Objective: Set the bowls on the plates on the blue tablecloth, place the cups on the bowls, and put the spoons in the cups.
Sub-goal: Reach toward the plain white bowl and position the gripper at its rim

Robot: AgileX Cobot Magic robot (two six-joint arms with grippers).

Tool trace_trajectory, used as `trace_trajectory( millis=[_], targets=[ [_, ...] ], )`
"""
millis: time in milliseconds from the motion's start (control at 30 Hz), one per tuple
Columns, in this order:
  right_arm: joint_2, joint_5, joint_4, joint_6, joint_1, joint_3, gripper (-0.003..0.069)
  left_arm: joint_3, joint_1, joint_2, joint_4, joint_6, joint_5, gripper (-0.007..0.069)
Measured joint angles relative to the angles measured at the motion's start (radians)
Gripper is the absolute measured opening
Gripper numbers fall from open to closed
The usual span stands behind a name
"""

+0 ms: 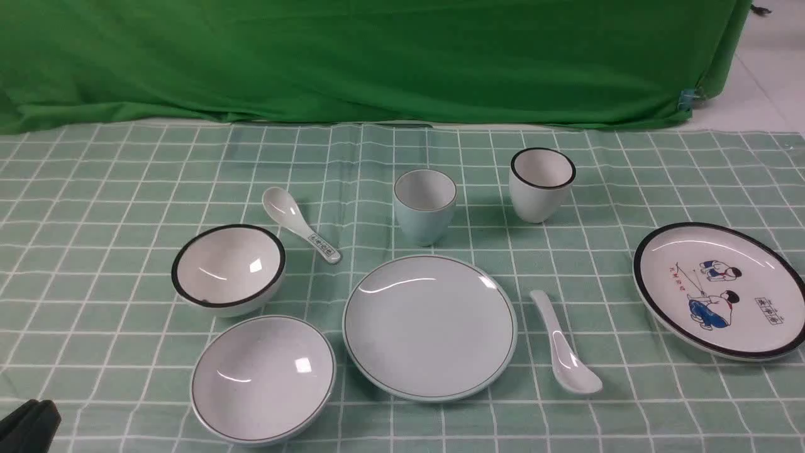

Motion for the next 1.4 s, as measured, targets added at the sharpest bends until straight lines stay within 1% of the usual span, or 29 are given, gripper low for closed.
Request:
trace_trajectory(
  millis=[400,533,633,733,767,833,867,900,933,967,1000,1033,1067,1100,1133,1167,1200,1267,1333,1367,1400],
  targets=[
    [0.000,0.000,0.000,0.000,0.000,0.000,0.0242,0.000,0.000,0.000,0.000,0.000,0.000,0.0017],
    [0.000,0.000,0.000,0.000,0.000,0.000,0.0242,0.000,0.000,0.000,0.018,0.012,-0.024,0.0017],
    [0.000,0.000,0.000,0.000,0.000,0.000,0.0242,0.000,0.000,0.000,-0.053,-0.022,-0.088,0.0017],
    [0.000,0.000,0.000,0.000,0.000,0.000,0.0242,0.000,0.000,0.000,-0.183,-0.096,-0.182,0.0017],
    [0.000,0.000,0.000,0.000,0.000,0.000,0.0242,0.000,0.000,0.000,-0.188,-0.102,-0.190,0.0017],
    [0.000,0.000,0.000,0.000,0.000,0.000,0.0242,0.000,0.000,0.000,-0.243,-0.154,-0.296,0.0017],
    [0.000,0.000,0.000,0.000,0.000,0.000,0.0242,0.000,0.000,0.000,-0.246,-0.161,-0.305,0.0017],
    [0.000,0.000,0.000,0.000,0.000,0.000,0.0242,0.000,0.000,0.000,-0.267,-0.225,-0.374,0.0017],
    [0.000,-0.005,0.000,0.000,0.000,0.000,0.0242,0.000,0.000,0.000,-0.273,-0.275,-0.422,0.0017],
    [0.000,-0.014,0.000,0.000,0.000,0.000,0.0242,0.000,0.000,0.000,-0.275,-0.367,-0.503,0.0017],
    [0.000,-0.016,0.000,0.000,0.000,0.000,0.0242,0.000,0.000,0.000,-0.275,-0.367,-0.518,0.0017],
    [0.000,-0.027,0.000,0.000,0.000,0.000,0.0242,0.000,0.000,0.000,-0.256,-0.466,-0.637,0.0017],
    [0.000,-0.030,-0.001,0.000,0.000,0.000,0.0242,-0.002,0.000,0.000,-0.232,-0.524,-0.707,0.0017],
    [0.000,-0.032,-0.001,0.000,0.000,0.000,0.0242,-0.006,0.000,0.000,-0.229,-0.532,-0.714,0.0017],
    [0.000,-0.044,0.003,0.005,0.000,0.000,0.0242,-0.053,0.000,0.006,-0.198,-0.582,-0.725,0.0017],
    [0.000,-0.044,0.006,0.005,0.000,0.000,0.0242,-0.063,0.000,0.012,-0.187,-0.591,-0.721,0.0017],
    [0.000,-0.077,0.033,0.038,0.000,0.000,0.0242,-0.147,0.000,0.044,-0.140,-0.616,-0.651,0.0017],
    [0.000,-0.156,0.089,0.130,0.000,0.000,0.0242,-0.301,0.000,0.125,-0.056,-0.634,-0.466,0.0017],
    [0.000,-0.246,0.138,0.257,0.000,0.000,0.0242,-0.462,0.000,0.241,-0.001,-0.636,-0.223,0.0017],
    [0.000,-0.289,0.157,0.350,0.000,0.000,0.0242,-0.537,0.000,0.308,0.009,-0.630,-0.095,0.0017],
    [0.000,-0.295,0.158,0.366,0.000,0.000,0.0242,-0.551,0.000,0.322,0.010,-0.626,-0.095,0.0017]
  ],
)
